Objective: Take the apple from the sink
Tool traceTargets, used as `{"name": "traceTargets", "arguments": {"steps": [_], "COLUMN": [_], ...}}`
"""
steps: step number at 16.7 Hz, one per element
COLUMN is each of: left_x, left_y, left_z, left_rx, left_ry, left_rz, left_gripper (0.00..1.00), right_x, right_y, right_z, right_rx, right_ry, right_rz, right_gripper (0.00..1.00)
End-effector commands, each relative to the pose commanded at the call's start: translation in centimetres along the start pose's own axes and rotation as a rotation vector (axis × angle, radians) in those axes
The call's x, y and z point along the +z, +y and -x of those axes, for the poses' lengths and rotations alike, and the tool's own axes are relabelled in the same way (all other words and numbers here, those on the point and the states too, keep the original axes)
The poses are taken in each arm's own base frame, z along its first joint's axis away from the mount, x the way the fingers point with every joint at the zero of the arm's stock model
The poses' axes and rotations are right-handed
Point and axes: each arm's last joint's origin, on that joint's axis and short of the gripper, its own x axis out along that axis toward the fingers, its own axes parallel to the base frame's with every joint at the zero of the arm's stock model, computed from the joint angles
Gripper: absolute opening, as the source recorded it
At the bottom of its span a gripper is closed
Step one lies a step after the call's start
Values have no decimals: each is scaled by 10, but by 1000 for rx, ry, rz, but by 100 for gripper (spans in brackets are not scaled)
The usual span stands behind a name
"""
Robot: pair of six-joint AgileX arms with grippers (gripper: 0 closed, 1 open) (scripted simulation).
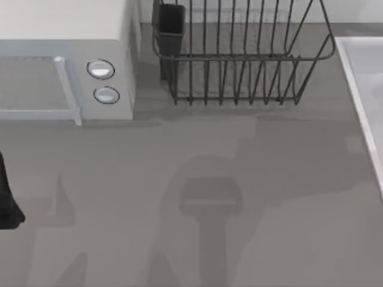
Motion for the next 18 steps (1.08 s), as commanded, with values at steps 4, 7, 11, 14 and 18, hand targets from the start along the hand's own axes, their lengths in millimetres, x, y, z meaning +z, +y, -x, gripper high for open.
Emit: {"name": "traceTargets", "arguments": {"steps": [4, 7, 11, 14, 18], "left_x": [0, 0, 0, 0, 0], "left_y": [0, 0, 0, 0, 0], "left_z": [0, 0, 0, 0, 0], "left_rx": [0, 0, 0, 0, 0], "left_ry": [0, 0, 0, 0, 0], "left_rz": [0, 0, 0, 0, 0], "left_gripper": [100, 100, 100, 100, 100], "right_x": [9, -7, -50, -70, -72], "right_y": [100, 192, 281, 307, 309], "right_z": [-5, -8, -10, -11, -10], "right_rx": [4, 0, -6, -8, -7], "right_ry": [20, 31, 35, 33, 32], "right_rz": [3, 6, 9, 8, 8], "right_gripper": [0, 0, 0, 0, 0]}}
